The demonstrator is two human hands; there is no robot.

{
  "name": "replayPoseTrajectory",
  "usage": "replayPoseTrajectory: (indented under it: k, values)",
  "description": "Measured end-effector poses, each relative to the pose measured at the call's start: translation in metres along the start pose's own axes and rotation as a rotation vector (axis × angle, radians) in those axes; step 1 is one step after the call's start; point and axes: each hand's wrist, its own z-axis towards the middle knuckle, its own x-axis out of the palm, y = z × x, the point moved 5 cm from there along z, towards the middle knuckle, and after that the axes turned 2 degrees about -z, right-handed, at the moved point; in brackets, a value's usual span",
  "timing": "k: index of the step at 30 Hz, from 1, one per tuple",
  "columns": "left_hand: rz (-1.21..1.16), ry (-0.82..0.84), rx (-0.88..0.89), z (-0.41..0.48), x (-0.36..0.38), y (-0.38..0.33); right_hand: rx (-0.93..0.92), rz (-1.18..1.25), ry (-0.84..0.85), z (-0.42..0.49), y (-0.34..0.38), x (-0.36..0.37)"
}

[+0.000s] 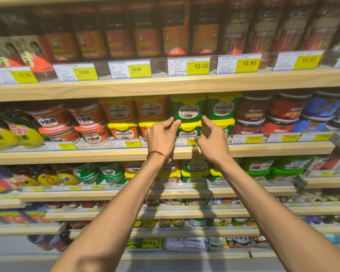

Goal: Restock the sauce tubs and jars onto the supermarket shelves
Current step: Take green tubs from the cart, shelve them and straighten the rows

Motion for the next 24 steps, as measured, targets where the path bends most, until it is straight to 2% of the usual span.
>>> replayPoseTrajectory:
  k: [3,14,24]
  values:
    - [0.015,0.024,0.003,0.000,-0.001,0.000,-0.008,0.083,-0.015,-0.008,-0.008,0.006]
    - [0.022,0.064,-0.021,-0.002,0.005,-0.004,-0.079,-0.020,0.048,-0.012,-0.006,0.006]
    - [0.088,0.087,-0.043,-0.006,0.006,-0.007,-0.114,-0.002,0.061,-0.011,-0.007,0.005]
